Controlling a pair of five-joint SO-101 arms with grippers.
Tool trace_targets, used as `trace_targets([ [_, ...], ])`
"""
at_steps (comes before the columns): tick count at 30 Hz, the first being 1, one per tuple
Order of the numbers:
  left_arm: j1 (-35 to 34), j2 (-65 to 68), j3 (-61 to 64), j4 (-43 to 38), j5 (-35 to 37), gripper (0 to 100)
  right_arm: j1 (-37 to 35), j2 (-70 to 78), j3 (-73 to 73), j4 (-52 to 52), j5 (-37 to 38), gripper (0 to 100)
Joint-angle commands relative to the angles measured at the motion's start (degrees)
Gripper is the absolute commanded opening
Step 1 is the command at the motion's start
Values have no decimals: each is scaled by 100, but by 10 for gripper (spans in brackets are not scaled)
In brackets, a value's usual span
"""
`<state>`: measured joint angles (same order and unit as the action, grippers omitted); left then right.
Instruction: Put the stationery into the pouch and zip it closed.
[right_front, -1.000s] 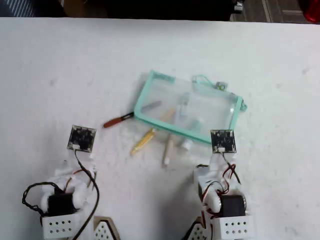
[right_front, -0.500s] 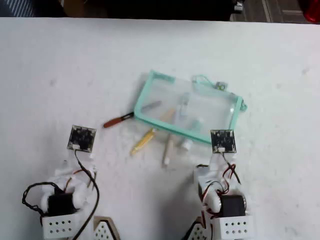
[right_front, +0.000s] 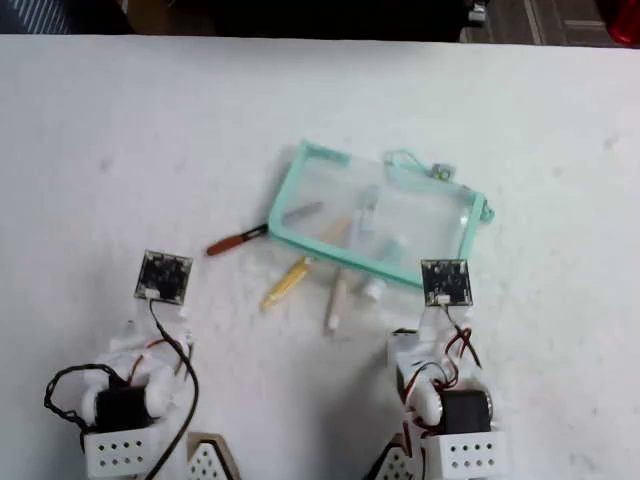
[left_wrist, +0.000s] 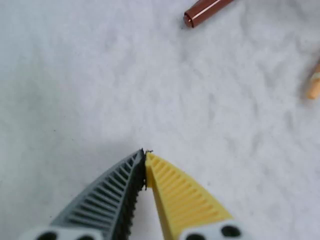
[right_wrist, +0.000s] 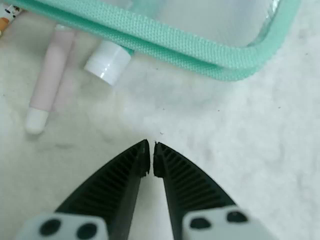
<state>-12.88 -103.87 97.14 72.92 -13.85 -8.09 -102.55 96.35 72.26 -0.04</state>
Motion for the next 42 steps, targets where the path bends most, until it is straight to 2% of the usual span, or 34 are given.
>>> trace_targets([
  [1,84,-75,-18,62,-44,24,-31,-48,53,31,70,18],
  [29,84,-75,-18,62,-44,24,-31,-48,53,31,70,18],
  [33,321,-75,-18,62,-26,24,-31,-48,53,31,70,18],
  [42,347,-75,-18,62,-18,24,-163,-48,53,31,70,18],
])
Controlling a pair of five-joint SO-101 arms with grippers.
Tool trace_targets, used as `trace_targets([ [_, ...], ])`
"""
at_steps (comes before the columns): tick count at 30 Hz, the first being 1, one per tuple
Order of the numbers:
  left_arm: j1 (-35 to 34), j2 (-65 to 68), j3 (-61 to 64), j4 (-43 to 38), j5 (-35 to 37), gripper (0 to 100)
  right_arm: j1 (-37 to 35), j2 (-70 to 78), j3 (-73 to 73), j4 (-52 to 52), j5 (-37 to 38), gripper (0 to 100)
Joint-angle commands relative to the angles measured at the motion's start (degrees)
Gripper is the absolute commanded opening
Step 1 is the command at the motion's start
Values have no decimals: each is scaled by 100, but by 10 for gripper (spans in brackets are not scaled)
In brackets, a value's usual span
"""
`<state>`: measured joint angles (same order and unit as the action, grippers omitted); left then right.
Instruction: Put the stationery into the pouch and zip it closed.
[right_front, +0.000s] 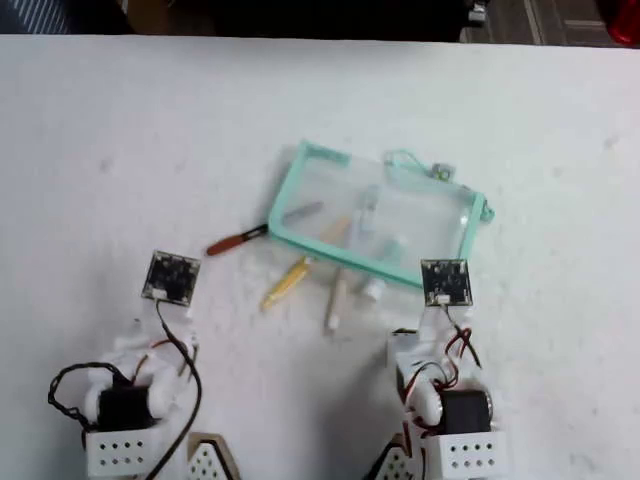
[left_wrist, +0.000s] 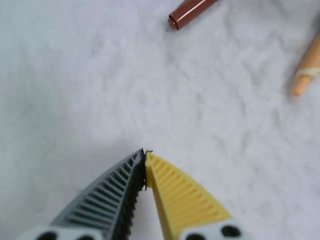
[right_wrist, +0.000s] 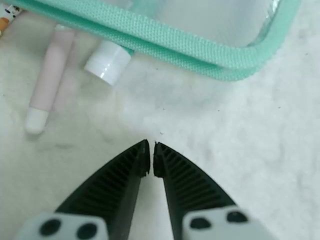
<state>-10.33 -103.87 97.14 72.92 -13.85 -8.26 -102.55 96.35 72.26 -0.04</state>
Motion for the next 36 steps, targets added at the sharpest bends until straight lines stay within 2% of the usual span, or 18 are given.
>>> trace_targets([
  [1,101,-75,-18,62,-18,24,-180,-48,53,31,70,18],
  [14,110,-75,-18,35,-9,24,-242,-48,53,31,70,18],
  [20,101,-84,-580,-1495,-9,24,-251,-48,53,31,62,17],
  [24,127,-84,-1222,-2198,9,24,-251,-48,53,31,62,18],
  [26,215,-84,-1266,-2532,290,24,-242,-48,53,31,62,18],
  [31,374,-84,-888,-2637,1415,24,-242,-48,53,31,62,18],
  [36,303,-84,-343,-2919,1020,24,-242,-48,53,31,62,18],
])
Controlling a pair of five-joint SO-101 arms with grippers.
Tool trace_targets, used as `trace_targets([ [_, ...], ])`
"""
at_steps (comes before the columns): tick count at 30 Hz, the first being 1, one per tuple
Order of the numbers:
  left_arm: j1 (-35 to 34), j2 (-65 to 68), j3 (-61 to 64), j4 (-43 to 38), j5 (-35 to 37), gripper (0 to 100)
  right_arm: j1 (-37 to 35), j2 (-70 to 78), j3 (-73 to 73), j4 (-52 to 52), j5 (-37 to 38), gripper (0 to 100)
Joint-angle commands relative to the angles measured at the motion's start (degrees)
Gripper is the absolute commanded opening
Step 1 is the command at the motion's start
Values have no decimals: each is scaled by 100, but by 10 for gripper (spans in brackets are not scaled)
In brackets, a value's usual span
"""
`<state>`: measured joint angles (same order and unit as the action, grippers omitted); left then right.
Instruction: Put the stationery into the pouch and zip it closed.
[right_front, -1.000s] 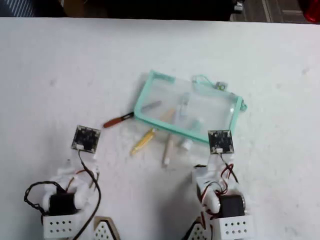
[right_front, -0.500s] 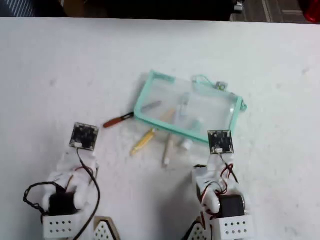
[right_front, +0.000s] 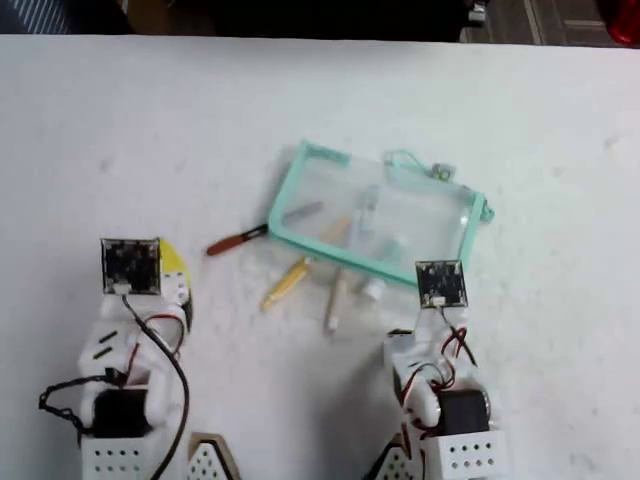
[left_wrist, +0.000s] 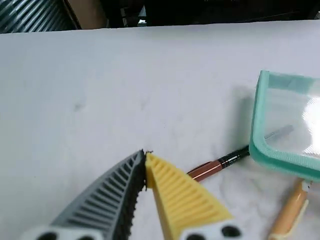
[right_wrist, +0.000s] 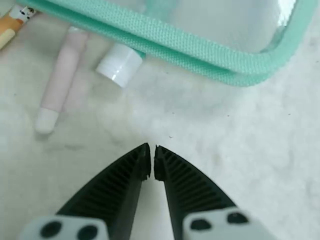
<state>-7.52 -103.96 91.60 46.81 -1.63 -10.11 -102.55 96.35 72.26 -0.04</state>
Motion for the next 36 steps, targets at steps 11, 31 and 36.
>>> trace_targets([
  [11,4,-75,536,-273,-1178,24,-48,-57,53,-3354,70,142],
  [31,48,-75,536,26,-2031,24,-13,-57,53,-2360,70,239],
  [36,57,-75,536,26,-2031,24,629,-57,53,-3178,70,11],
])
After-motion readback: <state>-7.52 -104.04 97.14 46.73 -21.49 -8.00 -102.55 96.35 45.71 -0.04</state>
